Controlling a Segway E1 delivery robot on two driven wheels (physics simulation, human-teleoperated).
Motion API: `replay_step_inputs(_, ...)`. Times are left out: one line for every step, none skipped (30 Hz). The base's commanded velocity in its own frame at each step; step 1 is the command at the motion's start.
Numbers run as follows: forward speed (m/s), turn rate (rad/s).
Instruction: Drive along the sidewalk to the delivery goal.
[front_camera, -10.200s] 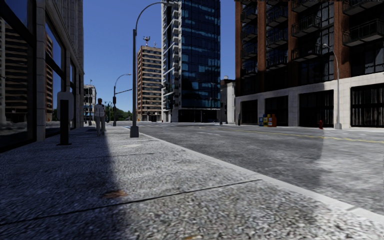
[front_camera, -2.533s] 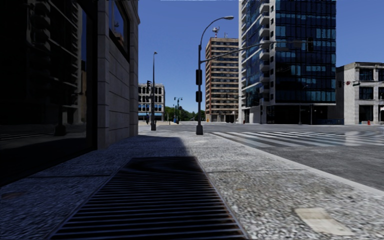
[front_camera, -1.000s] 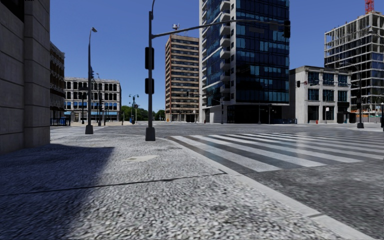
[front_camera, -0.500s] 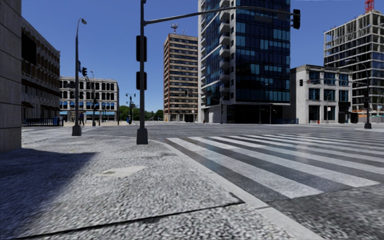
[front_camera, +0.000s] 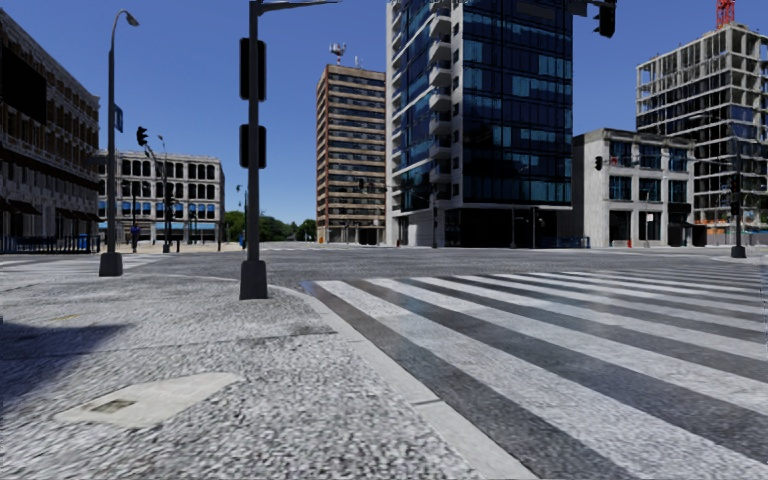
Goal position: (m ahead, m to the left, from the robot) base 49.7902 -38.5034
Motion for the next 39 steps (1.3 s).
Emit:
replay_step_inputs(2.00,-0.49)
replay_step_inputs(2.00,-0.49)
replay_step_inputs(2.00,-0.49)
replay_step_inputs(2.00,-0.49)
replay_step_inputs(2.00,-0.49)
replay_step_inputs(2.00,-0.49)
replay_step_inputs(2.00,-0.49)
replay_step_inputs(2.00,-0.49)
replay_step_inputs(2.00,-0.51)
replay_step_inputs(2.00,-0.51)
replay_step_inputs(2.00,-0.52)
replay_step_inputs(2.00,-0.52)
replay_step_inputs(2.00,-0.52)
replay_step_inputs(2.00,-0.52)
replay_step_inputs(2.00,-0.52)
replay_step_inputs(2.00,-0.52)
replay_step_inputs(2.00,-0.52)
replay_step_inputs(2.00,-0.52)
replay_step_inputs(2.00,-0.52)
replay_step_inputs(2.00,-0.52)
replay_step_inputs(2.00,-0.52)
replay_step_inputs(2.00,-0.52)
replay_step_inputs(2.00,-0.52)
replay_step_inputs(2.00,-0.52)
replay_step_inputs(2.00,-0.52)
replay_step_inputs(2.00,-0.52)
replay_step_inputs(2.00,-0.52)
replay_step_inputs(2.00,-0.52)
replay_step_inputs(2.00,-0.52)
replay_step_inputs(2.00,-0.52)
replay_step_inputs(2.00,-0.52)
replay_step_inputs(2.00,-0.52)
replay_step_inputs(2.00,-0.52)
replay_step_inputs(2.00,-0.52)
replay_step_inputs(2.00,-0.52)
replay_step_inputs(2.00,-0.52)
replay_step_inputs(2.00,-0.52)
replay_step_inputs(2.00,-0.52)
replay_step_inputs(2.00,-0.52)
